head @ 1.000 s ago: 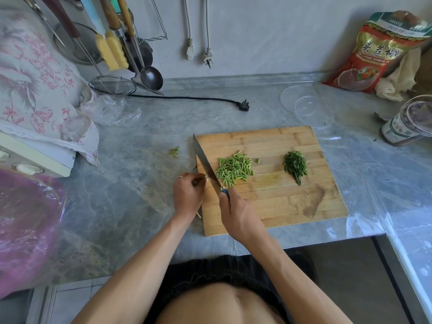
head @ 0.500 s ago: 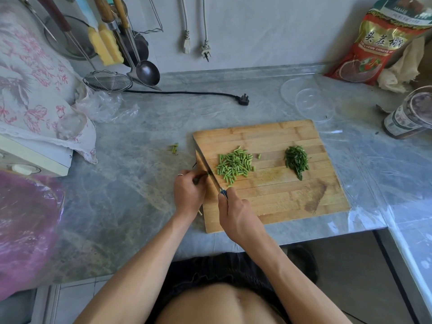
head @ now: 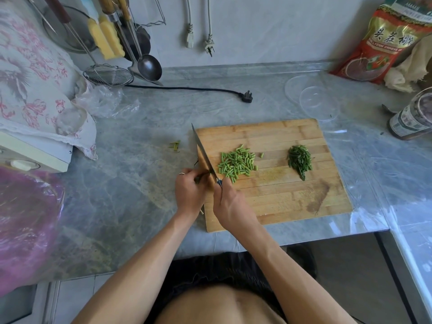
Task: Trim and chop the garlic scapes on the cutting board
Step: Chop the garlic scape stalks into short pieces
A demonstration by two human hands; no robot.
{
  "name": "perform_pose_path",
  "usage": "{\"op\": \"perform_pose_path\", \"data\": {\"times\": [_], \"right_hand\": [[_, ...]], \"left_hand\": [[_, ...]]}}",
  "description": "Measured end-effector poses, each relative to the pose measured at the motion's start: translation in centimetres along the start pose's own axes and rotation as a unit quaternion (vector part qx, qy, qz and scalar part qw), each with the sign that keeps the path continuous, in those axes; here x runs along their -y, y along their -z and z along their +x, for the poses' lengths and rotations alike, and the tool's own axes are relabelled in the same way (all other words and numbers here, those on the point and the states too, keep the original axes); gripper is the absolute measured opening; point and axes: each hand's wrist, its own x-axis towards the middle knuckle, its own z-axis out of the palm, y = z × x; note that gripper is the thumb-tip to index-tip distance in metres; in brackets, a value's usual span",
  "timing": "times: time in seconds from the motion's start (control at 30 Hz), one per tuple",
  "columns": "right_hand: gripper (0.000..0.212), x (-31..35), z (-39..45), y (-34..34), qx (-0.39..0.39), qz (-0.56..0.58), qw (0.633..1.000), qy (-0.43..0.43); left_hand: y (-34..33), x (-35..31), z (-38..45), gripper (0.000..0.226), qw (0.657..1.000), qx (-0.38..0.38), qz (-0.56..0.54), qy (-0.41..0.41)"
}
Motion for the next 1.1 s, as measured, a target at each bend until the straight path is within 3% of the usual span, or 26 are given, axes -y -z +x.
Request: {"op": "perform_pose_path", "data": {"times": [0.23,0.37,0.47,0.63,0.77,0.93,1.1], "right_hand": [[0.025,0.2,0.5,-0.6,-0.014,-0.014,1.000,0.015],[0.046,-0.5,-0.8,-0.6,-0.006,-0.035,0.999,-0.011],[0.033,-0.2,-0.3,0.1,-0.007,0.027,0.997,-0.071],[0.028,0.0,0.5,0.6,-0.029,0.054,0.995,-0.079],[0.027,-0.7,-0.1,1.3,-0.033,0.068,0.996,-0.043],[0.031,-0.4,-1.9,1.5,-0.013,0.024,0.999,0.019],[0.030,-0.7,-2.4,1.2,0.009,0.005,1.000,-0.011]], "left_hand": [[0.0,0.0,-0.1,0.020,1.000,0.000,-0.001,-0.008],[-0.3,0.3,-0.2,0.017,1.000,-0.009,0.009,0.000],[-0.4,0.6,-0.3,0.013,1.000,-0.015,0.022,-0.010],[-0.1,0.4,-0.6,0.014,0.997,-0.011,0.057,-0.050],[0.2,1.3,-0.3,0.022,0.992,0.007,0.089,-0.092],[0.2,1.0,-0.4,0.020,0.995,-0.008,0.060,-0.076],[0.2,0.9,-0.3,0.014,0.997,-0.016,0.048,-0.052]]}}
